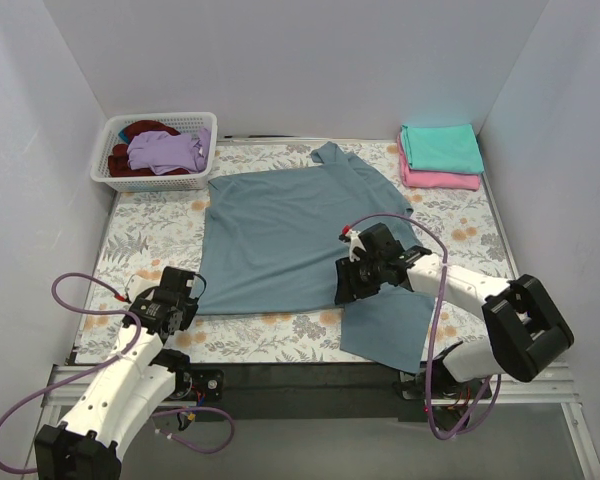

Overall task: Fold and stack the t-shirts
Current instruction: Flatten the tshirt out

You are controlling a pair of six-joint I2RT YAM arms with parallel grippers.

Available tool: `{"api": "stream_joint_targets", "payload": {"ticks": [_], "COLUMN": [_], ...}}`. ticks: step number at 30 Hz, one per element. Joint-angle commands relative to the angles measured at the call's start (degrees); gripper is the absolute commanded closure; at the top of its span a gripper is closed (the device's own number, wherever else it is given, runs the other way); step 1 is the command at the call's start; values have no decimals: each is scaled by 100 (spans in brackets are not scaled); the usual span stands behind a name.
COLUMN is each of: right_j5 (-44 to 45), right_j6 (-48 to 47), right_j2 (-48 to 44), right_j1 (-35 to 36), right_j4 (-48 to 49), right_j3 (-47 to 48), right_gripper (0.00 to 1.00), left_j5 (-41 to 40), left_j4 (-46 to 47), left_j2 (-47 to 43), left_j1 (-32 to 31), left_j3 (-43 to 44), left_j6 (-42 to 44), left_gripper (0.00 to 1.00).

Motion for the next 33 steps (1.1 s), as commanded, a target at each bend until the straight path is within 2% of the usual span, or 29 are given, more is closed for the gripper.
{"api": "stream_joint_targets", "payload": {"ticks": [1, 6, 12, 16, 20, 23, 26, 30, 33], "right_j5": [-287, 81, 459, 565, 539, 530, 539, 548, 539], "right_j6": [-66, -40, 259, 268, 198, 136, 127, 118, 118], "right_j2": [176, 414, 10, -192, -219, -245, -315, -359, -377], "right_j1": [101, 110, 22, 22, 31, 40, 31, 31, 40], "right_j4": [-172, -734, -937, -1033, -1060, -1043, -999, -920, -876], "right_j3": [138, -319, -917, -918, -856, -856, -891, -935, -987], "right_gripper": [48, 52, 53, 50, 49, 48, 48, 48, 48], "left_j5": [-347, -400, -462, -339, -207, -154, 354, 1495, 1805], "left_j4": [-146, -260, -357, -348, -313, -103, 484, 934, 1268], "left_j2": [6, -2, 6, 59, 33, 15, 286, 1244, 2000], "left_j1": [46, 37, 46, 46, 46, 37, 46, 46, 28], "left_j3": [162, 206, 259, 311, 653, 1058, 1287, 1200, 971], "left_j6": [-986, -1083, -1127, -1083, -681, -172, 532, 1016, 1079], "left_gripper": [100, 100, 99, 88, 76, 73, 64, 63, 63]}}
